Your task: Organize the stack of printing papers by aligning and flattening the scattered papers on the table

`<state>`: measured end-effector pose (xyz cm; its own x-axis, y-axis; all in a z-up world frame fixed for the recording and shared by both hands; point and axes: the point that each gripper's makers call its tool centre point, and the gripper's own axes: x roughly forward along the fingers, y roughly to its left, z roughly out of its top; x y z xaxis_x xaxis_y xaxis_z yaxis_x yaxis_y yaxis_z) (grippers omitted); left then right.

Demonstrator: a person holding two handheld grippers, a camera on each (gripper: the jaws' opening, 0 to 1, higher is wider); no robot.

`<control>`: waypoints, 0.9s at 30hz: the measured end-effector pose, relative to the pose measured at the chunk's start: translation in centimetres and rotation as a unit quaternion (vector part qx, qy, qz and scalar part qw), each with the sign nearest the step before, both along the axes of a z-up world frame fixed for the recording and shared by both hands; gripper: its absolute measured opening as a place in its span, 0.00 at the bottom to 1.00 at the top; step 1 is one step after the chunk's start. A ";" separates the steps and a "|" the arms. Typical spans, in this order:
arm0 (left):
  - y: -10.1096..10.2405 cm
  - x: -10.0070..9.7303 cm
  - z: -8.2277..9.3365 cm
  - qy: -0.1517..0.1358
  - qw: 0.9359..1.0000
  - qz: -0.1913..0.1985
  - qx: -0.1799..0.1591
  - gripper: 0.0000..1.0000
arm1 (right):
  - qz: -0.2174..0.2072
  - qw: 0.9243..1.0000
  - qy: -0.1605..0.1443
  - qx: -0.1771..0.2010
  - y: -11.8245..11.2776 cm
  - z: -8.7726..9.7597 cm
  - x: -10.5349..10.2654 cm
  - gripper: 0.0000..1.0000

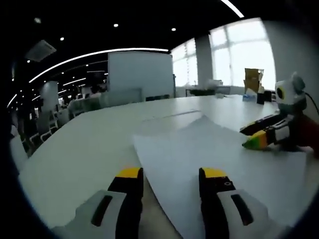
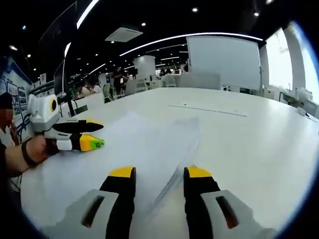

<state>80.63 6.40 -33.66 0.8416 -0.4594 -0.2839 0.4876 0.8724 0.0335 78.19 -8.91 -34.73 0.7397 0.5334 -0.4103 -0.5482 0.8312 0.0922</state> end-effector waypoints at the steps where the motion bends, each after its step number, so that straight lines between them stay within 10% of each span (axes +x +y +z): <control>1: -0.1 0.0 0.0 0.002 1.000 -0.001 -0.003 0.49 | 0.000 1.000 -0.001 -0.003 0.0 0.0 0.0 0.34; 15: 0.0 -0.3 1.1 -0.006 0.999 0.005 -0.034 0.48 | -0.005 1.000 -0.006 -0.006 -0.3 0.1 0.3 0.37; 27: 2.1 -0.2 2.0 -0.033 0.998 0.036 -0.040 0.70 | -0.018 1.000 -0.026 -0.004 -1.1 0.5 0.9 0.66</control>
<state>80.46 8.54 -31.68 0.8890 -0.4159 -0.1917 0.4224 0.9064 -0.0076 79.07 -10.03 -34.19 0.7780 0.5037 -0.3754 -0.5225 0.8506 0.0583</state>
